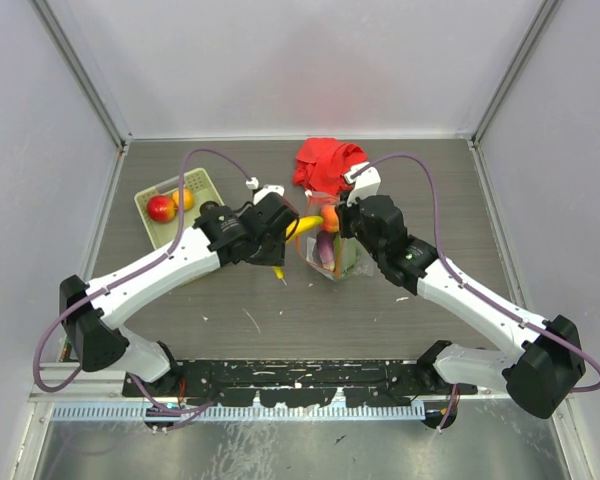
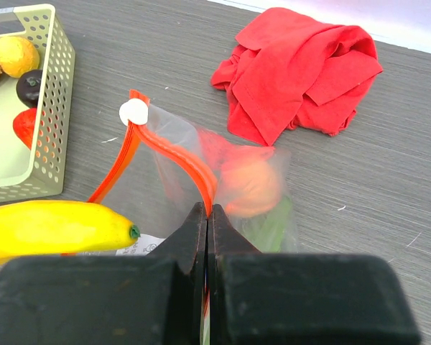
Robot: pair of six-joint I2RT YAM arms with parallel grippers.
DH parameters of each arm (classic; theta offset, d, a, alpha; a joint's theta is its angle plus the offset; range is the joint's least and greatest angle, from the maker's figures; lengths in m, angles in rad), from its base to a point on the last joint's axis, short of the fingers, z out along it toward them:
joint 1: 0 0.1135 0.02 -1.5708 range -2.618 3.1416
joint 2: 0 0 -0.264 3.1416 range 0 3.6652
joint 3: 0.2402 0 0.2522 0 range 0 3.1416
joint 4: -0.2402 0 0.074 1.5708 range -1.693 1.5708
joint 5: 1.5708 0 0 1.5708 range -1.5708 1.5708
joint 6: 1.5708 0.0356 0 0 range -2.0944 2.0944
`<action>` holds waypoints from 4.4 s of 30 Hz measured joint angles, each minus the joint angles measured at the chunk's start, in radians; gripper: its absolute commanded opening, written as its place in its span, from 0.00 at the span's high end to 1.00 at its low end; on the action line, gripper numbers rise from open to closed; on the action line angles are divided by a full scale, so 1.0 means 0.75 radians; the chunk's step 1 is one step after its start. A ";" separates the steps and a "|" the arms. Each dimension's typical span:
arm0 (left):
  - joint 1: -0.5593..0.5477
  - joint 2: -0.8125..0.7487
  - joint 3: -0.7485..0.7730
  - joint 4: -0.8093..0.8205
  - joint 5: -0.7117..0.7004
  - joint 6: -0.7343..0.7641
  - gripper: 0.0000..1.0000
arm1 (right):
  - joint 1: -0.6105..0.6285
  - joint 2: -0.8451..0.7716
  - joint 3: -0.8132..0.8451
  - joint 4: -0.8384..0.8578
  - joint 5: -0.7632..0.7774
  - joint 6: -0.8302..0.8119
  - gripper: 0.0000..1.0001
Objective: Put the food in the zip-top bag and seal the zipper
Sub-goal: Place the fake fruit in the zipper food storage bag.
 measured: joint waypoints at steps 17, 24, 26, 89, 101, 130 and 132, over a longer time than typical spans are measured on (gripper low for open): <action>-0.035 0.233 0.281 -0.154 -0.083 0.065 0.68 | 0.000 -0.006 -0.001 0.006 -0.060 0.033 1.00; -0.055 0.325 0.388 -0.203 -0.089 0.090 0.66 | 0.000 -0.006 -0.003 0.016 -0.074 0.037 1.00; -0.057 0.332 0.396 -0.204 -0.086 0.094 0.65 | 0.000 -0.006 -0.003 0.021 -0.075 0.037 1.00; -0.193 0.292 0.231 0.133 -0.539 0.047 0.57 | 0.000 0.006 -0.025 0.112 -0.190 0.231 1.00; -0.197 0.309 0.211 0.263 -0.424 0.018 0.47 | 0.000 0.012 -0.025 0.113 -0.194 0.244 1.00; -0.044 0.069 -0.117 0.359 -0.174 -0.078 0.71 | 0.000 0.012 -0.029 0.115 -0.178 0.243 1.00; -0.042 0.092 -0.117 0.366 -0.150 -0.084 0.81 | 0.000 0.012 -0.029 0.115 -0.175 0.242 1.00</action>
